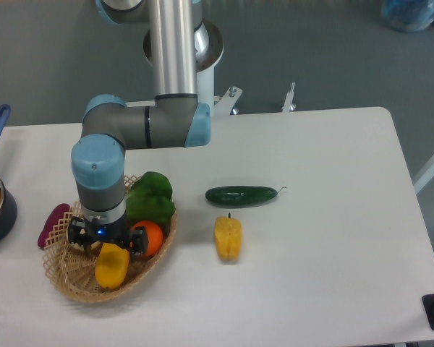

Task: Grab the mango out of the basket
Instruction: 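Lower the gripper into the basket around the yellow mango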

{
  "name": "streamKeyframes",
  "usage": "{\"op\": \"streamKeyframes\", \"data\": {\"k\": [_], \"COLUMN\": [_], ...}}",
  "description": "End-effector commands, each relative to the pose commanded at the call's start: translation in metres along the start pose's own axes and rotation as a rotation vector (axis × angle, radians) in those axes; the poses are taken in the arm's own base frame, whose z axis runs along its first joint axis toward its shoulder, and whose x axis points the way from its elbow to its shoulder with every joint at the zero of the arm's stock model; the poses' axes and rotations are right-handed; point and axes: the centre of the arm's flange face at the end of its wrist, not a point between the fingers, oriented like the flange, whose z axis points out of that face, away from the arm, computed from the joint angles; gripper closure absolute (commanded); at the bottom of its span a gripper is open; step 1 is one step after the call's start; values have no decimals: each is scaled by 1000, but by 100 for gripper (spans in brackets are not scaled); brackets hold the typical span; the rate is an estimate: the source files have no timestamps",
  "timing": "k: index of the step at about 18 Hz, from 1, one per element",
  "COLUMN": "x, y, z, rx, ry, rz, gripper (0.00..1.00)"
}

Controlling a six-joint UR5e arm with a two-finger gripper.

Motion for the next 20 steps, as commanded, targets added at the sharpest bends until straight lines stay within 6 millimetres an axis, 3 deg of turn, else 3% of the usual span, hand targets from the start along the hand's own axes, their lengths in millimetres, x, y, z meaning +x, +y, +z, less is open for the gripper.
{"op": "streamKeyframes", "data": {"k": [4,10,11,12,14,15,17,20], "x": [6,9,8,10,11,11,10,11], "y": [-10,-10,-9,-8,-11,-14,-14,-15], "z": [17,33,36,37,34,30,31,21], "rx": [-13,-41,-47,-49,-42,-34,-36,-20], "ry": [-12,-52,-64,-66,-67,-68,-72,-67], "rz": [14,5,5,8,12,12,12,14], "gripper": [0,0,4,12,42,61,87,88]}}
